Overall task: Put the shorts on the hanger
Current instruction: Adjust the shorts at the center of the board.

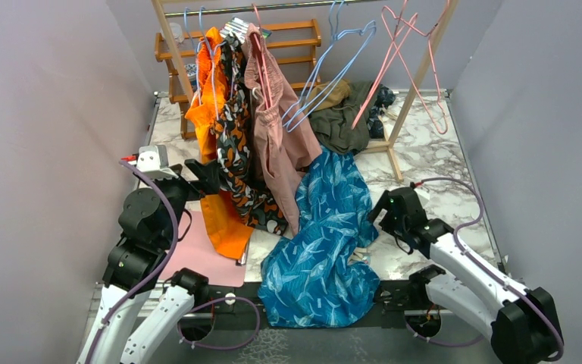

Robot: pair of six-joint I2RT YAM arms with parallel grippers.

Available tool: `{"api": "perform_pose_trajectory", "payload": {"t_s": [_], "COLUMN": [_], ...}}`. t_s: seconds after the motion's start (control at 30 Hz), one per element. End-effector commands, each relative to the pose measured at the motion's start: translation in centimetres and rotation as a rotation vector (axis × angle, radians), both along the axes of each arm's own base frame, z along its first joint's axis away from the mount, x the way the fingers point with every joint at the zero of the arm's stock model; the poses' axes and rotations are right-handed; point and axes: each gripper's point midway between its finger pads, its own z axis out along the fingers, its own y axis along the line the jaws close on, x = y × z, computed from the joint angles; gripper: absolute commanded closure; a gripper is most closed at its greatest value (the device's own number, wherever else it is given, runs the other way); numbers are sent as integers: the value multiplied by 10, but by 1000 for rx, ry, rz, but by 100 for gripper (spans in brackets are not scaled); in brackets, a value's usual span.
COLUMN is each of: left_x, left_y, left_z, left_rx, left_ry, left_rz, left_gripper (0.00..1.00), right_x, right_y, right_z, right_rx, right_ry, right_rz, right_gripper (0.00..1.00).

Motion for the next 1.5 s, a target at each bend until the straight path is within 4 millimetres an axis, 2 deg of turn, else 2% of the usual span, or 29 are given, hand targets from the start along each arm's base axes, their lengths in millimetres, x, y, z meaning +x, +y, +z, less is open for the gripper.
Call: {"api": "perform_pose_trajectory", "payload": {"t_s": [0.0, 0.2, 0.3, 0.47, 0.53, 0.57, 0.63, 0.73, 0.83, 0.97, 1.1, 1.2, 1.37, 1.47], "left_x": [-3, -5, -6, -6, -7, -7, -9, -14, -22, -29, -34, -36, -37, -42], "left_y": [5, -1, -2, -1, 0, 1, 2, 3, 1, -8, -21, -28, -38, -42], "left_z": [2, 0, 6, 28, 42, 51, 72, 108, 138, 164, 180, 187, 193, 198], "left_rx": [14, 11, 5, -2, -2, -2, -4, -15, -39, -74, -100, -116, -128, -133], "left_ry": [-1, -1, -11, -50, -80, -100, -141, -214, -285, -357, -408, -433, -467, -506], "left_rz": [17, -19, -24, -23, -21, -19, -15, -25, -53, -113, -186, -223, -277, -308], "left_gripper": [3, 4, 4, 4, 4, 5, 5, 5, 5, 5, 5, 5, 5, 5], "right_x": [9, -1, -7, -18, -20, -20, -18, -17, -20, -33, -46, -63, -99, -118], "right_y": [1, 22, 28, 41, 46, 48, 54, 66, 78, 100, 111, 118, 125, 128], "right_z": [-12, -18, -18, -14, -7, -1, 25, 75, 115, 169, 227, 266, 318, 339], "right_rx": [62, 160, 191, 245, 261, 264, 283, 308, 307, 352, 372, 386, 376, 358], "right_ry": [-11, 3, 14, 40, 40, 34, -30, -166, -226, -348, -495, -603, -794, -884], "right_rz": [-37, 57, 94, 165, 194, 213, 266, 397, 534, 744, 882, 998, 1199, 1306], "right_gripper": [11, 27, 40, 58, 71, 83, 98, 99, 99, 99, 99, 99, 99, 99]}}
